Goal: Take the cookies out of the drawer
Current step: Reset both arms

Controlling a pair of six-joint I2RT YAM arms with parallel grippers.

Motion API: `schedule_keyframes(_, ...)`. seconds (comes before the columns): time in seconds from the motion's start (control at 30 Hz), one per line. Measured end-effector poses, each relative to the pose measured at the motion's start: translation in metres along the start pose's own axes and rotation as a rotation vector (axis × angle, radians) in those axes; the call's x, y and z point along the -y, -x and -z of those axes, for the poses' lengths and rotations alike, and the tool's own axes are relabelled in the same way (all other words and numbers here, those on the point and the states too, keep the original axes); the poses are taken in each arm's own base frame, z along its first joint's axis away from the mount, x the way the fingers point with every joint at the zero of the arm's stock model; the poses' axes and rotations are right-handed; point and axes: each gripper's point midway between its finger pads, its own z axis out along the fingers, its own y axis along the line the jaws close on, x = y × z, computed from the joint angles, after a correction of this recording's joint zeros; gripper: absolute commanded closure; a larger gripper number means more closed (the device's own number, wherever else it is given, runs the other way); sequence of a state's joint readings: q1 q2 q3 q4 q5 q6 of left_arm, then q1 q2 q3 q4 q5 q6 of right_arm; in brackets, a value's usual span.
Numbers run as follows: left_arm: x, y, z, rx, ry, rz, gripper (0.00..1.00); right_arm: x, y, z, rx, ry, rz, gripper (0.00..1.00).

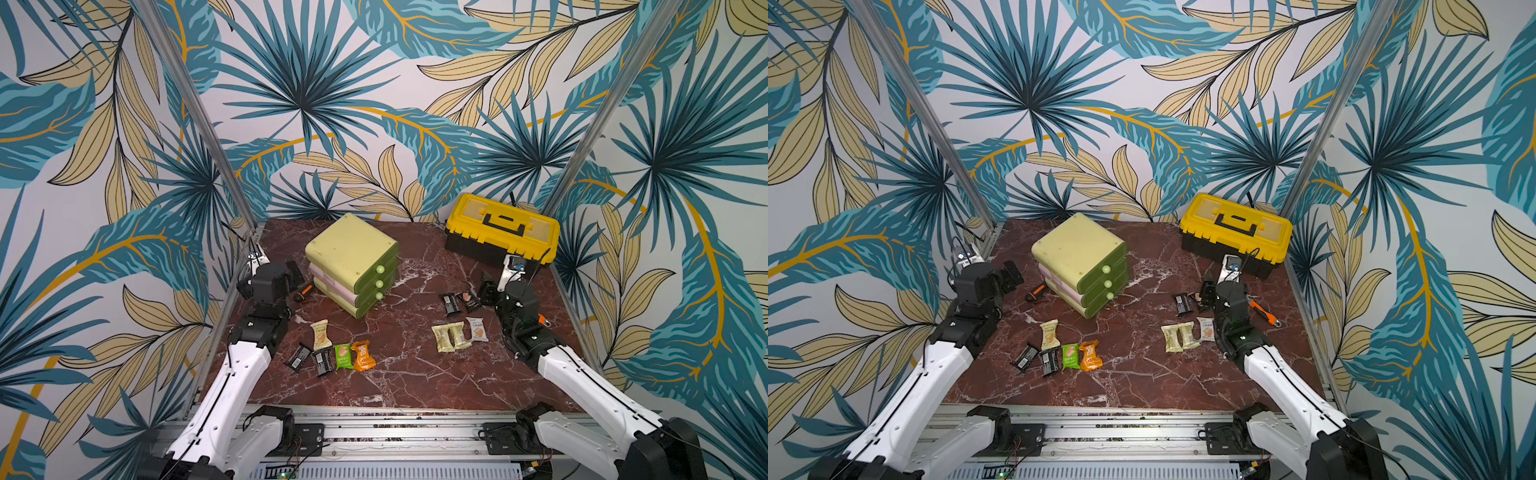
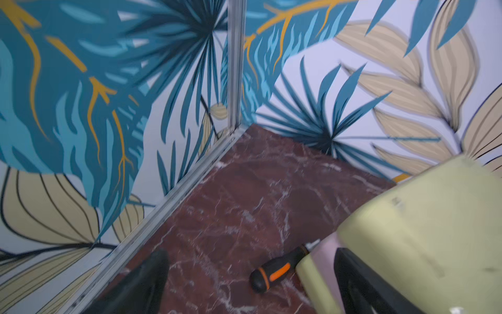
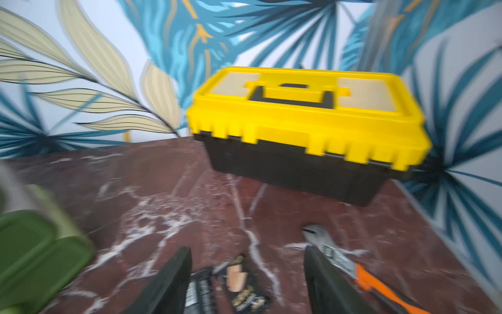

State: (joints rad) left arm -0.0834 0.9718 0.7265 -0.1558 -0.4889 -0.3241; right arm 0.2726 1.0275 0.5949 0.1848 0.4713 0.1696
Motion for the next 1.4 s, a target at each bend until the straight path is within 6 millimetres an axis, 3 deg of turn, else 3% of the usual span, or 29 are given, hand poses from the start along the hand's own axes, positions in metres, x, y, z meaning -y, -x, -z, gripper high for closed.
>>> schedule_keyframes(0.1,-0.014,-0.049,-0.016,-0.034,0.009,-0.054,0.00,0.032,-0.015,-0.016,-0.037,-0.120,0.042,0.30)
schedule_keyframes(0.2,-0.019,-0.081,-0.025,-0.031,-0.013,-0.090,0.00,0.043,-0.049,-0.034,-0.079,-0.158,0.084,0.30)
schedule_keyframes(0.3,-0.014,-0.091,-0.035,0.000,-0.047,-0.104,0.00,0.043,-0.090,-0.050,-0.149,-0.149,0.129,0.31)
schedule_keyframes(0.37,-0.008,-0.093,-0.041,0.032,-0.070,-0.105,0.00,0.040,-0.102,-0.058,-0.167,-0.132,0.151,0.31)
schedule_keyframes(0.57,0.006,-0.109,-0.066,0.072,-0.135,-0.147,0.00,0.036,-0.094,-0.075,-0.080,-0.055,0.109,0.31)
schedule_keyframes(0.7,0.013,-0.117,-0.079,0.090,-0.176,-0.165,0.00,0.042,-0.105,-0.079,-0.085,-0.041,0.093,0.29)
schedule_keyframes(0.8,0.014,-0.129,-0.083,0.062,-0.190,-0.180,0.00,0.039,-0.098,-0.079,-0.059,-0.023,0.082,0.27)
schedule_keyframes(1.3,0.030,-0.118,-0.085,0.091,-0.259,-0.216,0.00,0.035,-0.093,-0.080,-0.038,0.000,0.072,0.13)
schedule_keyframes(1.33,0.030,-0.118,-0.086,0.091,-0.259,-0.215,0.00,0.035,-0.093,-0.080,-0.038,0.000,0.067,0.01)
schedule_keyframes(1.4,0.031,-0.119,-0.086,0.089,-0.268,-0.216,0.00,0.035,-0.093,-0.080,-0.038,0.000,0.067,0.00)
